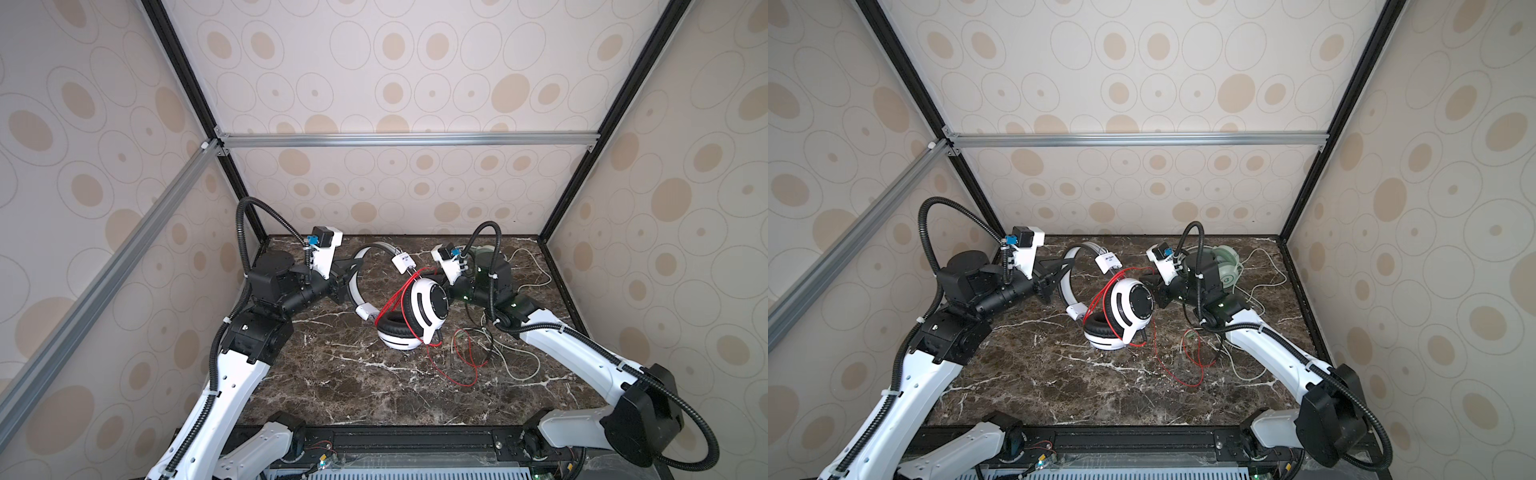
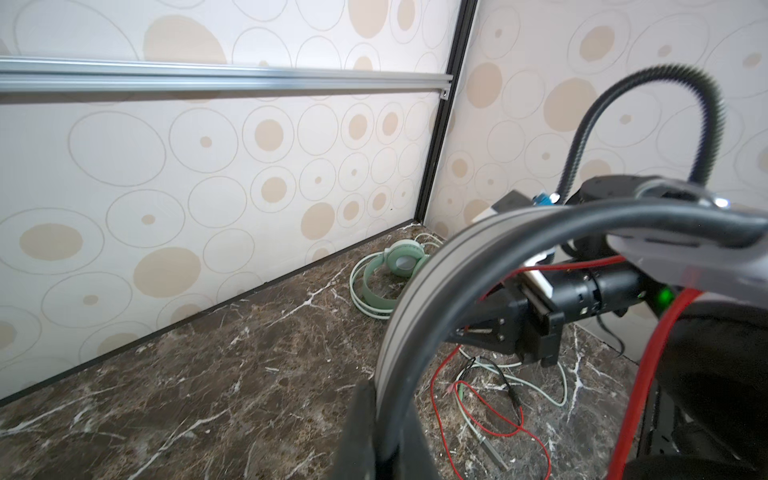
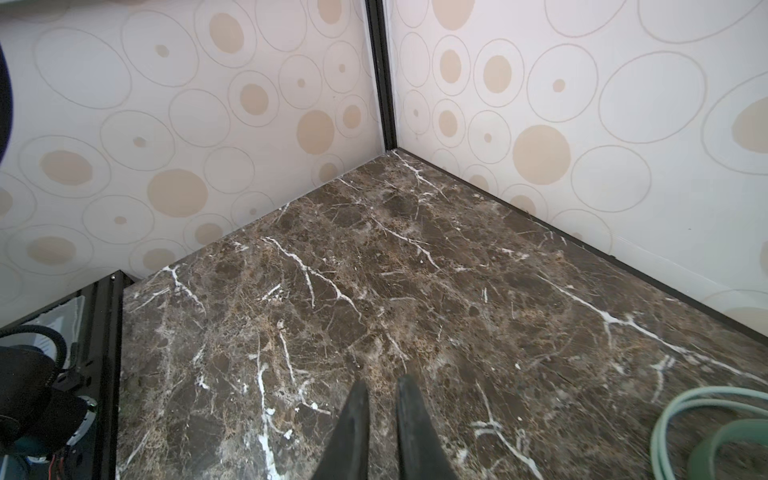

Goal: Wrap the headphones
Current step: 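Draw the red cable down past the earcups with the right gripper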

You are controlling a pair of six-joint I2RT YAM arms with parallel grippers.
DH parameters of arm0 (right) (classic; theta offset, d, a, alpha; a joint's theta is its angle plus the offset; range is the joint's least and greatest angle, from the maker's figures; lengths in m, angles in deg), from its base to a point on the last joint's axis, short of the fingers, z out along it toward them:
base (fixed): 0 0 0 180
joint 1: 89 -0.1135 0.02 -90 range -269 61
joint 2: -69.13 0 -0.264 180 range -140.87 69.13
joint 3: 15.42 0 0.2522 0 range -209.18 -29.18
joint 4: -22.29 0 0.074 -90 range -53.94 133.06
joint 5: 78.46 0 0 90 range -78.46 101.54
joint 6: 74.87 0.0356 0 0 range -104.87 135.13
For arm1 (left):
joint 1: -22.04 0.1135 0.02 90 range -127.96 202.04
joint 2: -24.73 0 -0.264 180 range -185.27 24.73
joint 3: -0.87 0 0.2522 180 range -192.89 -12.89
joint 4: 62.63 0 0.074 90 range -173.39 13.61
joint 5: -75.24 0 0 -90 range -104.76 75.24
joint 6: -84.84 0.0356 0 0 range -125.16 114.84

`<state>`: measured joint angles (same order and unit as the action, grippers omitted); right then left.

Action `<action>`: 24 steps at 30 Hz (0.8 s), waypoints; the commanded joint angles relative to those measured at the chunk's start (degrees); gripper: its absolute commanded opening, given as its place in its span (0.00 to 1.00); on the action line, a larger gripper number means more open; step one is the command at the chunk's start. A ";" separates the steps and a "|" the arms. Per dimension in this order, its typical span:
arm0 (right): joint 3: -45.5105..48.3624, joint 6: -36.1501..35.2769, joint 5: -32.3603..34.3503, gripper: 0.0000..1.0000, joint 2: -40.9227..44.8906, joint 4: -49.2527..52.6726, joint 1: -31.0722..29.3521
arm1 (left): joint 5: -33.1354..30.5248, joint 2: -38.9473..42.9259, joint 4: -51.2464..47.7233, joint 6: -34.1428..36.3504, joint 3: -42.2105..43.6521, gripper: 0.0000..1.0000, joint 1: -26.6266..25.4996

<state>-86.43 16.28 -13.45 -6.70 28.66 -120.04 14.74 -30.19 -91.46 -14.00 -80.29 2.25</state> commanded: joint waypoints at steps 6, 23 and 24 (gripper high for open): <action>4.59 9.95 -6.47 0.18 -3.96 -15.00 0.14 | 2.56 0.01 9.13 -9.50 -7.26 0.00 -0.20; 15.81 18.44 -4.11 0.15 -16.62 -31.02 -0.58 | -6.25 -5.33 21.23 -17.94 -13.90 0.00 -0.19; 16.30 19.04 -4.10 0.15 -17.41 -32.12 -0.83 | -7.10 -5.51 21.89 -18.11 -13.99 0.00 -0.21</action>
<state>-71.88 31.84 -17.54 -22.46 3.04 -120.28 11.72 -36.04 -76.81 -27.53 -90.10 2.25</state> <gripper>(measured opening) 0.154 0.064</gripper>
